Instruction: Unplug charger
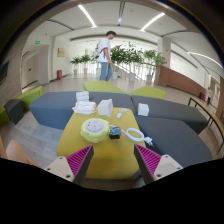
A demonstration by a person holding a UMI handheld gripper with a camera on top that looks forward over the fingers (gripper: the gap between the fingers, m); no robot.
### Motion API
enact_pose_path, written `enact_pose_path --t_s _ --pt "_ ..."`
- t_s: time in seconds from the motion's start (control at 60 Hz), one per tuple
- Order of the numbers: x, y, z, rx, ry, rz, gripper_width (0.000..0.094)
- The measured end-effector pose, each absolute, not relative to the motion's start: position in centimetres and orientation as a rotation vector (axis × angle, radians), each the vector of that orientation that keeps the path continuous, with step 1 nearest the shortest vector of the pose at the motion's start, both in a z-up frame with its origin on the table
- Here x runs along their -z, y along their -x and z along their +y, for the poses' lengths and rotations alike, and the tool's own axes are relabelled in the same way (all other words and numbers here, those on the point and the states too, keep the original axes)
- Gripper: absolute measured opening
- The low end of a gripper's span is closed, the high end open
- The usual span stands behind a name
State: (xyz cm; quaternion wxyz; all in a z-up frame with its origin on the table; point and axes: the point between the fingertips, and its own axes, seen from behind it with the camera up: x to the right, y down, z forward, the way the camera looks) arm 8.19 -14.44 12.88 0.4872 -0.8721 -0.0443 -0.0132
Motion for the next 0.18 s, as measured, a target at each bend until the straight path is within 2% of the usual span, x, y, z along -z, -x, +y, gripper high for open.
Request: enact_pose_path --t_s 0.183 --pt "-10.1 -9.2 -14.1 -0.026 2.142 -0.033 0.085"
